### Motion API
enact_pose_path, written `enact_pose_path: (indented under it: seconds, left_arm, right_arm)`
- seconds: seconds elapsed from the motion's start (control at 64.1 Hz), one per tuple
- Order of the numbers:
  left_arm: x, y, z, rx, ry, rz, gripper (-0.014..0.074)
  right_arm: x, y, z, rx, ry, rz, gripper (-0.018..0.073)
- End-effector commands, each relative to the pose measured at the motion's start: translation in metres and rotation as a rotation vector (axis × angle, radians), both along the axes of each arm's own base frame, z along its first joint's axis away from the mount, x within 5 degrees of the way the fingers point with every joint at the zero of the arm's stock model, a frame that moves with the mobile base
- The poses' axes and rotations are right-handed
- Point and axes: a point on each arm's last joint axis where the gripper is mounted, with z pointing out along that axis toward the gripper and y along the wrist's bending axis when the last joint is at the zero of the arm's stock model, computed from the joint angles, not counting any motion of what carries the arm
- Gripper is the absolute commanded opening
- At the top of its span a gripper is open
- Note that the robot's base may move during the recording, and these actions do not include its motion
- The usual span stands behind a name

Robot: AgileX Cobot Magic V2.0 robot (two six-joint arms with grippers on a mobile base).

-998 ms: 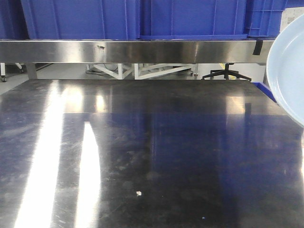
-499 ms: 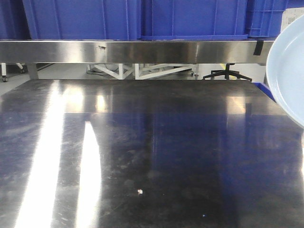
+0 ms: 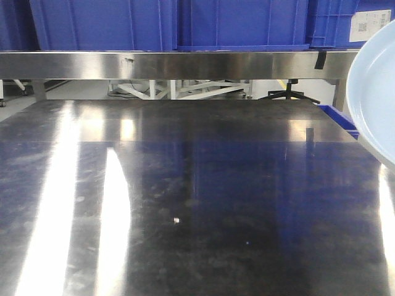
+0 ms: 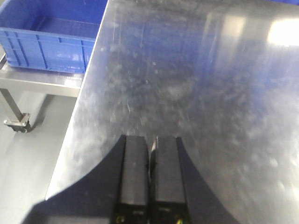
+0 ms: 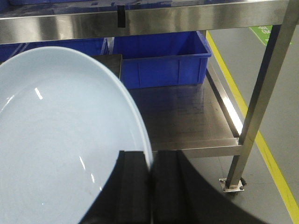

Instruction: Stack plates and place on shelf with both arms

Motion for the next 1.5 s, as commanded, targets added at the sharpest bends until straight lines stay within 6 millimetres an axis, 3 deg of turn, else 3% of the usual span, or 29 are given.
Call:
enact_pose_path:
  seconds: [0.0,1.482]
  left_arm:
    - [0.0045,-0.0002,0.0156,-0.018,-0.106,0.007,0.0085]
    - [0.0045,-0.0002,0.0156,-0.018,-0.106,0.007,0.0085]
  right_arm:
    - [0.0016,0.0011,0.0180,-0.010,-0.119,0.013,0.0029]
    - [0.0018,0.0011,0.0176,-0.010,-0.117,0.013,0.0029]
